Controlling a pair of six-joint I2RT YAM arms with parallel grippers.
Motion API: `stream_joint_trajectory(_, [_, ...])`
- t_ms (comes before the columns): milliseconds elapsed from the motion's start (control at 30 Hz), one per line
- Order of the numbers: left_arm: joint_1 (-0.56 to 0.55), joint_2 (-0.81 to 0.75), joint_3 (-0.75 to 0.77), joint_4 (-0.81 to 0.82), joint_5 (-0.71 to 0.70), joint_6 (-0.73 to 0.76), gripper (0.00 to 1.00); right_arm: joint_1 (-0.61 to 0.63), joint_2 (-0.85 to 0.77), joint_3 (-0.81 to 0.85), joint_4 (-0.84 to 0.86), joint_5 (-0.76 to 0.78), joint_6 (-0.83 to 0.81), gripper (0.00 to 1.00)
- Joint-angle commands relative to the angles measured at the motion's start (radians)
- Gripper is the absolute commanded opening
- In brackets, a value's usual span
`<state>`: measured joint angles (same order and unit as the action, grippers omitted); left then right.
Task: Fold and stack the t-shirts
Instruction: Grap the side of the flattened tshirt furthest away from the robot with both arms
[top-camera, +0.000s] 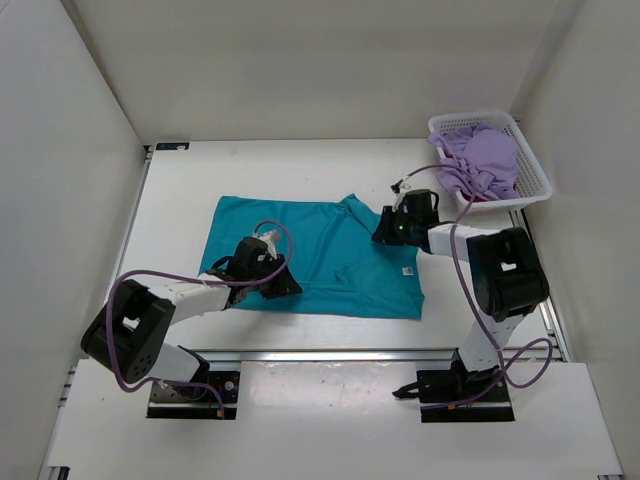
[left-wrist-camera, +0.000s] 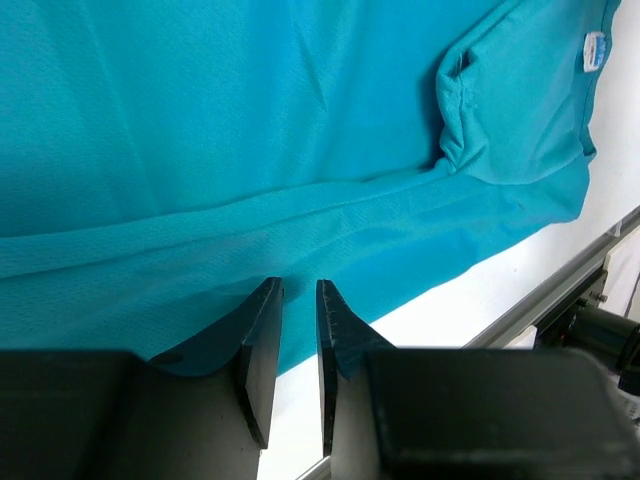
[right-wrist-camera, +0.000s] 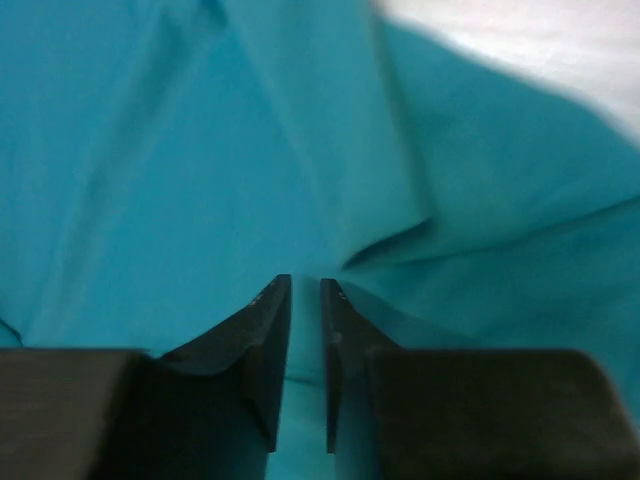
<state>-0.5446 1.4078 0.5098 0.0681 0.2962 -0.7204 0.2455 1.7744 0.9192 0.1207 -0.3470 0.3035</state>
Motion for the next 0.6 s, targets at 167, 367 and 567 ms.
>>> stream_joint_trajectory(167, [0.029,-0.049,0.107,-0.031,-0.026,0.013,0.32,0.002,-0.185,-0.089,0.039,0.065,-0.075,0.42])
stream_joint_trajectory(367, [0.107,-0.010,0.223,-0.051,-0.017,-0.002,0.32,-0.152,-0.093,-0.019,0.143,-0.098,0.105,0.16])
stream_joint_trajectory(567, [0.207,0.039,0.277,-0.039,-0.003,-0.025,0.31,-0.160,0.042,0.056,0.172,-0.154,0.143,0.21])
